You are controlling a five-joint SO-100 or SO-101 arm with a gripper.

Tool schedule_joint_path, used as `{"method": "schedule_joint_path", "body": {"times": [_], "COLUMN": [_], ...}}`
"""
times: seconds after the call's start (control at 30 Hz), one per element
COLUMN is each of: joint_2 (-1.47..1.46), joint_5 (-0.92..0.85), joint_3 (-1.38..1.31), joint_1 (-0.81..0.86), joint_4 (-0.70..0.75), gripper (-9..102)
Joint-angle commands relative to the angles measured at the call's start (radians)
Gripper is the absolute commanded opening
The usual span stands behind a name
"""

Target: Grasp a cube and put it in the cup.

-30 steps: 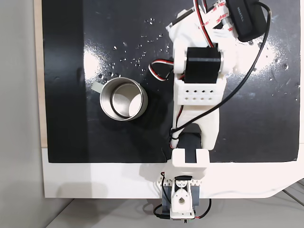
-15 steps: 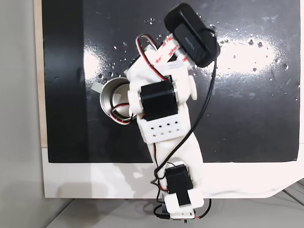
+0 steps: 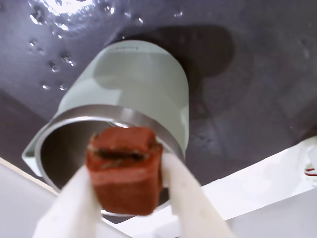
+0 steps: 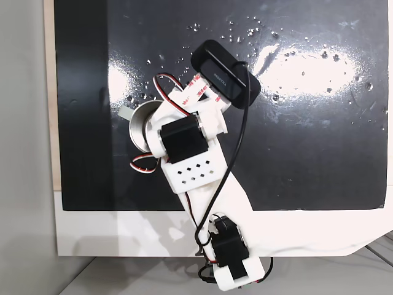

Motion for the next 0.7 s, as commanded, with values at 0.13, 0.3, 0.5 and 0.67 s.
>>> {"method": "schedule_joint_path", "body": {"times": [0.13,0.3,0.5,0.67], "joint_2": [0.023,0.008,-0.008,-0.035], "joint_5": [0.014,0.015,0.018,0.031], "joint_3": [0.041,0.077,0.066,0.017], "joint_1": [-0.091,-0.117,-0.14,-0.152], "joint_4": [0.015,0.015,0.014,0.014], "gripper": [0,0,0,0]}}
